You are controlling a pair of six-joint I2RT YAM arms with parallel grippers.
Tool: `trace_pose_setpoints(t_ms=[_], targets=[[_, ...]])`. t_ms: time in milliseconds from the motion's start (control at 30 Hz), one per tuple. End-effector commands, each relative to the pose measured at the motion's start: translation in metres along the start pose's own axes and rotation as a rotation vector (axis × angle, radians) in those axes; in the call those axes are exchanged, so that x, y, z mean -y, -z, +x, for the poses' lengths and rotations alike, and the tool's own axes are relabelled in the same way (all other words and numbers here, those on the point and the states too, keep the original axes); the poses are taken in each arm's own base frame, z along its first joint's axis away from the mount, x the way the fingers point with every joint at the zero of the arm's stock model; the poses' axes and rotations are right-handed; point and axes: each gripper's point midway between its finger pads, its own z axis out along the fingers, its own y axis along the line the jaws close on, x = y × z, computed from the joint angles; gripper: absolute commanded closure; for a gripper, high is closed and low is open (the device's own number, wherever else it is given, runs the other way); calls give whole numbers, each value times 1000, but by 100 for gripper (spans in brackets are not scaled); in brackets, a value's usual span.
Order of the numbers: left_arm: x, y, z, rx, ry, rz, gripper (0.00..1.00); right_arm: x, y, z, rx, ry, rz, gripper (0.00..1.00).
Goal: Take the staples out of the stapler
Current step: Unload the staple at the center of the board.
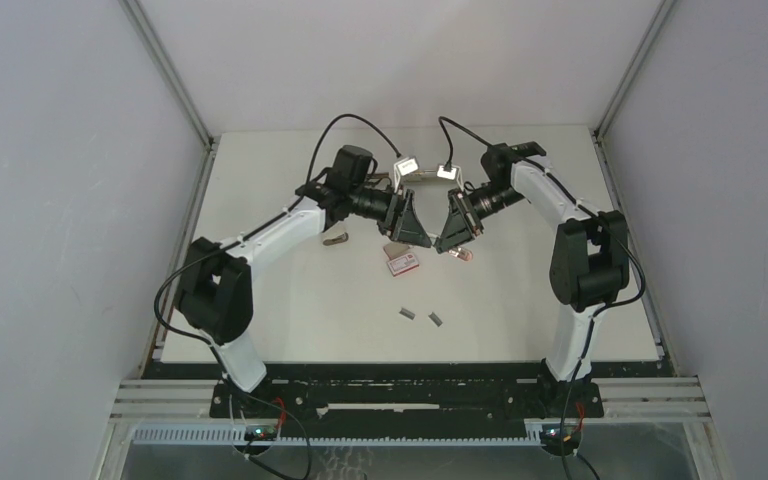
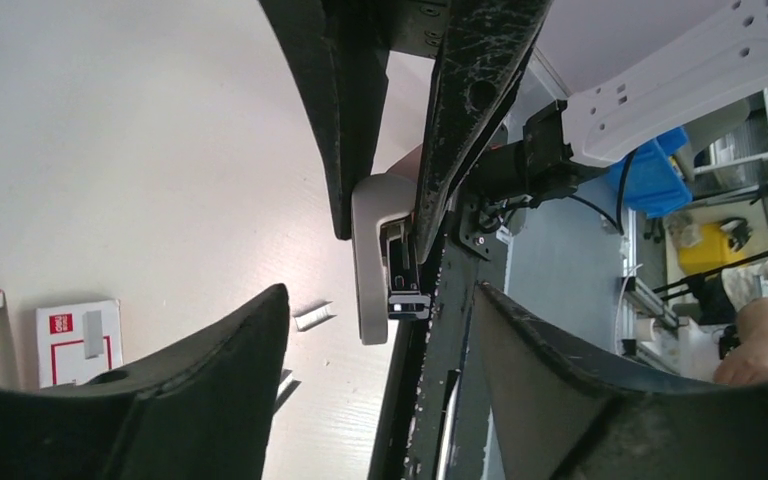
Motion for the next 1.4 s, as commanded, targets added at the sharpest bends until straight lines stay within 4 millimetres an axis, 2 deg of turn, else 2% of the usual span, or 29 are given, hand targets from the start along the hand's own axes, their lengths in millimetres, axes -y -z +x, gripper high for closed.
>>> trace_pose_setpoints(t_ms=[0, 133, 267, 400, 533, 700, 867, 1000, 1100, 1367], targets=[[21, 27, -42, 97, -106, -15, 24, 0, 10, -14, 35, 70, 43, 83], [16, 49, -50, 135, -134, -79, 12, 16, 11, -6, 8, 68, 138, 84], [-6, 87, -53, 159, -170, -219, 1, 33, 13, 2, -28, 90, 251, 84], [-25, 123, -48, 164, -210, -347, 0, 47, 14, 10, -72, 162, 374, 84], [-41, 155, -34, 159, -216, -453, 0, 65, 11, 22, -145, 257, 508, 84], [-57, 185, -4, 143, -221, -562, 0, 79, 4, 31, -205, 354, 617, 84], [-62, 203, 28, 119, -246, -640, 0, 88, -9, 36, -272, 473, 729, 84], [-64, 213, 44, 132, -274, -692, 0, 93, -16, 33, -293, 568, 822, 85], [-62, 217, 49, 157, -302, -715, 0, 99, -21, 32, -326, 655, 909, 85], [-58, 221, 49, 177, -330, -730, 0, 115, -33, 48, -433, 830, 1058, 85]])
